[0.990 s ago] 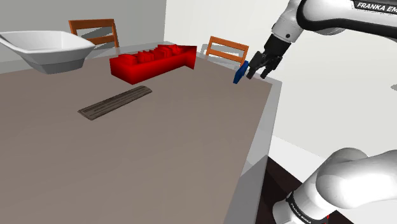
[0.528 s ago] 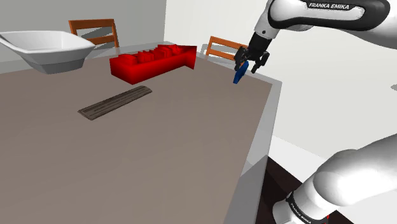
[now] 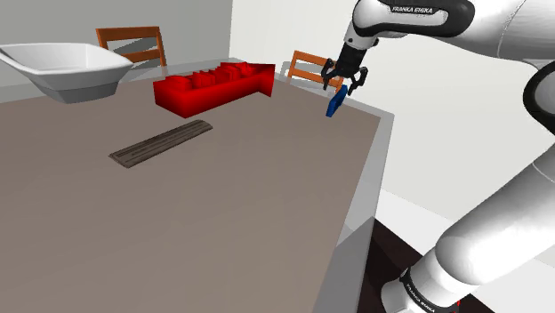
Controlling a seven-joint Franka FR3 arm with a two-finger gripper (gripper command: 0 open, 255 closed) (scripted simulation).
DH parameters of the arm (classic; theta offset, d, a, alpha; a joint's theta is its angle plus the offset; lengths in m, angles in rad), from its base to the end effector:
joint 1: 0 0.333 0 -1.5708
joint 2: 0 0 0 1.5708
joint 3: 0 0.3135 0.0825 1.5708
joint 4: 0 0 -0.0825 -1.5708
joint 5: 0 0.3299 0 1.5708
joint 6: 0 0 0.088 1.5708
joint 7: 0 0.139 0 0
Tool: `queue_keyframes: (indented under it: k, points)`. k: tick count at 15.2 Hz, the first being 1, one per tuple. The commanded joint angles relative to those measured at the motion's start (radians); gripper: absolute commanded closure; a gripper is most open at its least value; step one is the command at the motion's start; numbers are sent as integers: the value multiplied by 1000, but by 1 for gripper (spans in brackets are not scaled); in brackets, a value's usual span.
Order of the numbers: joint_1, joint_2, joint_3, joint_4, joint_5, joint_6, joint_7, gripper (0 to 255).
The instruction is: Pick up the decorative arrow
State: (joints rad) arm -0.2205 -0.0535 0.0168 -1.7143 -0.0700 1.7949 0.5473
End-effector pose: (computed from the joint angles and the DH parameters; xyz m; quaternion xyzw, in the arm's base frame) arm 0.4953 -0.1104 0.5773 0.9297 -0.3606 0.0720 0.0230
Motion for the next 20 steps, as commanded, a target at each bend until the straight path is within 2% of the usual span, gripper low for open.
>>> queue_keyframes:
  k: [1,10,19,20]
  points:
    - [-16,77,-13,83,-15,-15,57,0]
    - [-76,374,-90,468,-40,-142,267,0]
    - [-75,348,-90,328,-43,-29,281,0]
    - [-75,347,-90,326,-43,-28,280,255]
